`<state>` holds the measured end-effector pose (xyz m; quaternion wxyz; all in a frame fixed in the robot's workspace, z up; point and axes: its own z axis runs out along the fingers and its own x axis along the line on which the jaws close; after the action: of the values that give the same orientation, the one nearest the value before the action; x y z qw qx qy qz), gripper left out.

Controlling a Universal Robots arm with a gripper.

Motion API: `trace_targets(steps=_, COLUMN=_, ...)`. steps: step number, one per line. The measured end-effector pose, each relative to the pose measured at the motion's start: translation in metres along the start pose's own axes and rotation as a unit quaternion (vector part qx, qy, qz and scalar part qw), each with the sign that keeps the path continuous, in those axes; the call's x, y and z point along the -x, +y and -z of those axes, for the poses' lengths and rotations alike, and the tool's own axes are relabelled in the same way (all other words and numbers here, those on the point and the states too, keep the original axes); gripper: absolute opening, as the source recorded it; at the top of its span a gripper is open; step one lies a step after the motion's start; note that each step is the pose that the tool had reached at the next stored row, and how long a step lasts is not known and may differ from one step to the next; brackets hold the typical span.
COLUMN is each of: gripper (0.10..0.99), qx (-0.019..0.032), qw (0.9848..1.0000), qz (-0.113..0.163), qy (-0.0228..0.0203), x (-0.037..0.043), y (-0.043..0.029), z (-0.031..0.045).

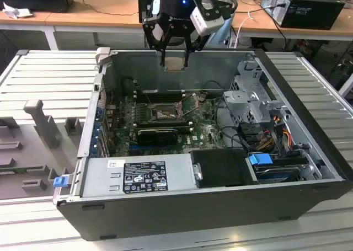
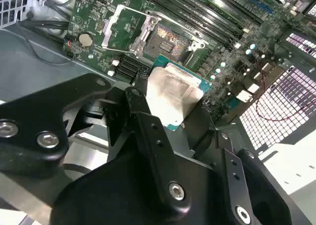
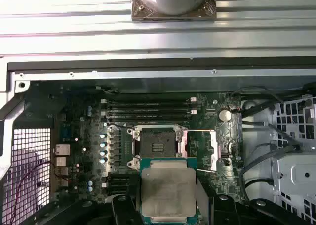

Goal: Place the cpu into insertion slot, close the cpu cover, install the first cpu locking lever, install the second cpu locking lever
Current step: 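Place the cpu into insertion slot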

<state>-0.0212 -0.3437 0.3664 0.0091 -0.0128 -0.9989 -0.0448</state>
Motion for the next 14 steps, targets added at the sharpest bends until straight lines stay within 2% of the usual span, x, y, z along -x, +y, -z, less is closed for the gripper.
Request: trace_targets(steps=14, gripper=0.541, qx=0.0004, qw=0.9998, qz=-0.020, qy=-0.0018, x=0.0000, y=0.0000, z=0.0000)
